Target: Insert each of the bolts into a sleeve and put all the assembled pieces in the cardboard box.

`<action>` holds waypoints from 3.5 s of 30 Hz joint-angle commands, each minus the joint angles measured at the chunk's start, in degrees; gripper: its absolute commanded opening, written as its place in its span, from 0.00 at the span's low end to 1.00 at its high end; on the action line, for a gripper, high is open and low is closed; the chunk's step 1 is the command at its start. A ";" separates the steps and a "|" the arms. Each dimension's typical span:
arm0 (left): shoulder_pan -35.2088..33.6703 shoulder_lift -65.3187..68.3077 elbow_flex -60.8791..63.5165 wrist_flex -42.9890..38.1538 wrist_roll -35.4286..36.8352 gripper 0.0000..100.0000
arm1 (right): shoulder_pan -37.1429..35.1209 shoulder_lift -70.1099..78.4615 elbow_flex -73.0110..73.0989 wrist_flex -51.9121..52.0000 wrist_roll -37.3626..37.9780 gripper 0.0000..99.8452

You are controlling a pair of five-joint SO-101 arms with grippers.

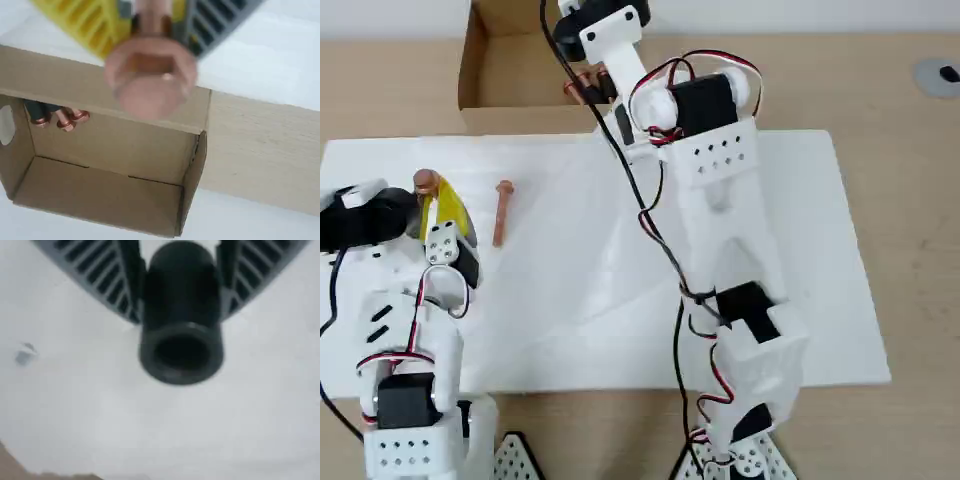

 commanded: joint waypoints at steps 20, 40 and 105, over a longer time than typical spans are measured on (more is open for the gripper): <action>-0.79 -0.92 -3.60 -1.23 0.70 0.01 | 5.41 -4.09 -33.36 0.88 2.46 0.01; -4.48 -1.01 -14.33 -1.23 17.58 0.01 | -15.69 -36.88 23.34 -1.05 -5.19 0.01; 25.58 4.62 -28.75 12.66 5.10 0.01 | -24.48 -111.87 131.91 -73.49 -1.85 0.01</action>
